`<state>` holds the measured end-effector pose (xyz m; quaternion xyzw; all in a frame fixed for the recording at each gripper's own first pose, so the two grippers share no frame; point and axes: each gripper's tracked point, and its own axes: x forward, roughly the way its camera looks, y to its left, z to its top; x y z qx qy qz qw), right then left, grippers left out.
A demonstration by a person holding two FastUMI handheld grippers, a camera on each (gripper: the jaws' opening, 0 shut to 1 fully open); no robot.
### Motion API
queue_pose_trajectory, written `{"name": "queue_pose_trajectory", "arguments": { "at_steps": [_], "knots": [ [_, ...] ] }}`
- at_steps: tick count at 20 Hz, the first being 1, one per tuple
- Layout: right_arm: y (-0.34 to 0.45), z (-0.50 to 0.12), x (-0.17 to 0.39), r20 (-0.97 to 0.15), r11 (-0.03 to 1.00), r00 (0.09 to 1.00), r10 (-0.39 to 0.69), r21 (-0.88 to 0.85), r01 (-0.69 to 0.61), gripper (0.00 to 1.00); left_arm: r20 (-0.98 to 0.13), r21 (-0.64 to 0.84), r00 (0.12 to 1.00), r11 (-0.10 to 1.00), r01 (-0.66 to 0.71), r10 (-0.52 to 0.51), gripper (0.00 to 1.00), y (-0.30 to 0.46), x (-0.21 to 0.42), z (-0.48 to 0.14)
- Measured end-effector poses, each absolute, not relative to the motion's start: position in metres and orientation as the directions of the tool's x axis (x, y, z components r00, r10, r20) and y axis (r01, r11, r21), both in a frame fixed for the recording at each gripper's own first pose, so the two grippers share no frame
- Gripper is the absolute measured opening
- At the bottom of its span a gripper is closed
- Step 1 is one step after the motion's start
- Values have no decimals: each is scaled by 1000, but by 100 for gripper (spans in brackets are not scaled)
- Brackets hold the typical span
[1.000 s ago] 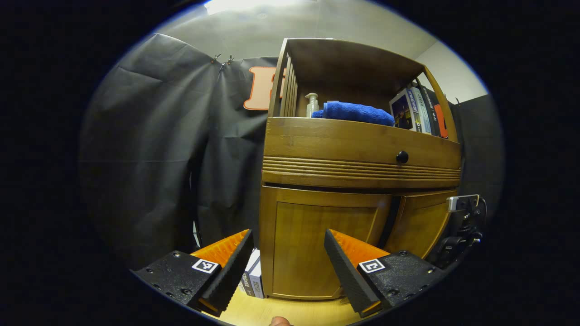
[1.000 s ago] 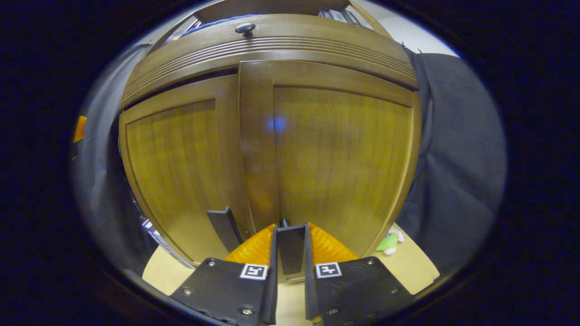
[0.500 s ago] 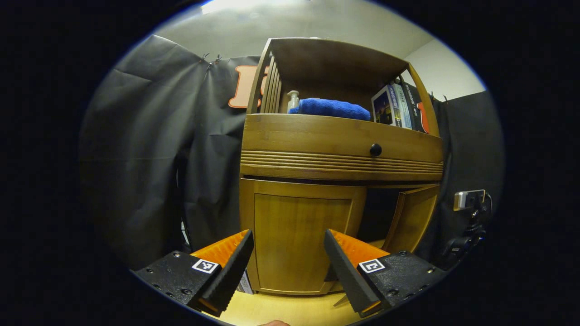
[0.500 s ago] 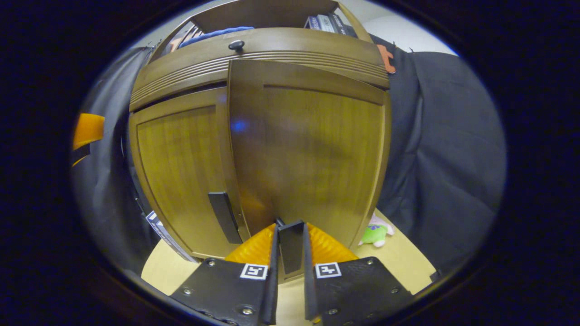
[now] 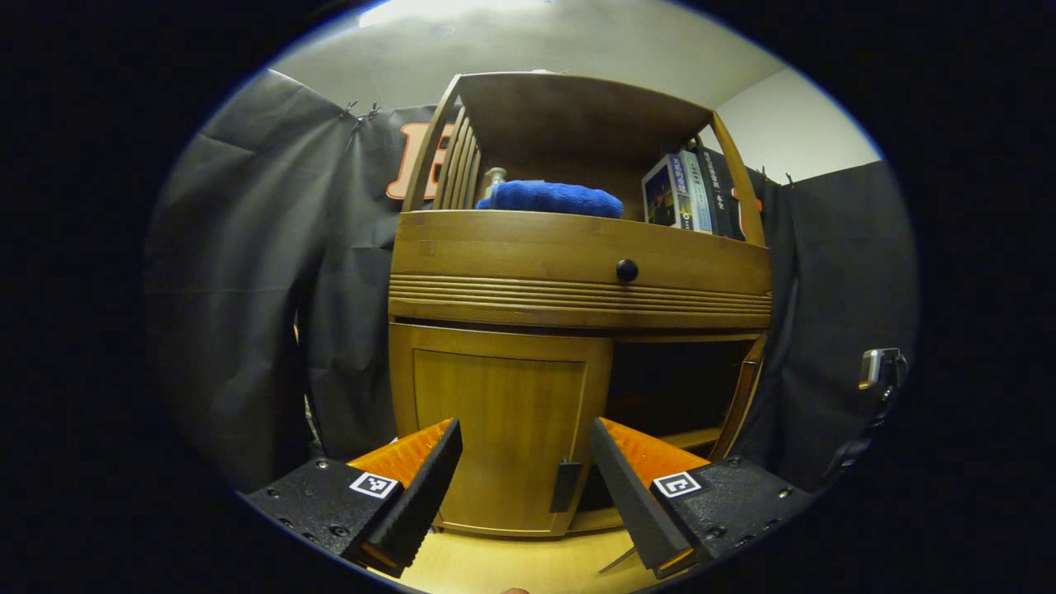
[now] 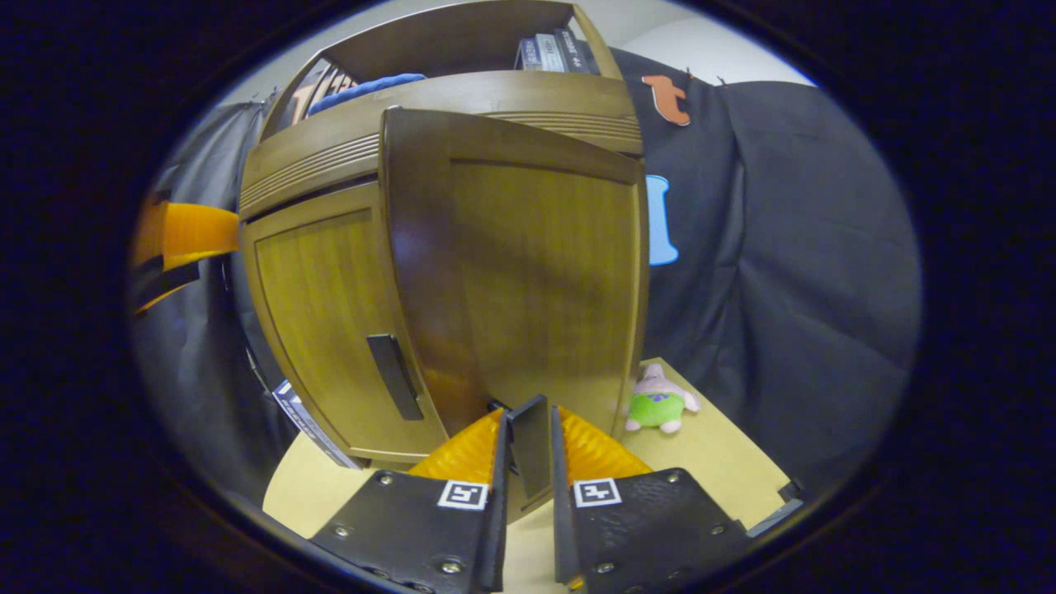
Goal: Open the right door of the double-door shoe cabinet with the right hand, and open the left door with the left hand.
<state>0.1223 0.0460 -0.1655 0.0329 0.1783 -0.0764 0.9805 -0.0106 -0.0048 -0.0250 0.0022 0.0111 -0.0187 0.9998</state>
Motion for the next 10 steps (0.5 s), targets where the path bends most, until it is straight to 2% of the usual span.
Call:
{"name": "queue_pose_trajectory", "arguments": {
  "at_steps": [7, 10],
  "knots": [
    [41, -164, 123, -352, 978, 916, -192, 5, 207, 24, -54, -6, 995, 997, 79, -79, 94, -35, -8, -39],
    [40, -155, 121, -352, 971, 909, -224, 1, 240, 23, -65, -12, 994, 996, 90, -91, 96, -45, -4, -45]
  ]
}}
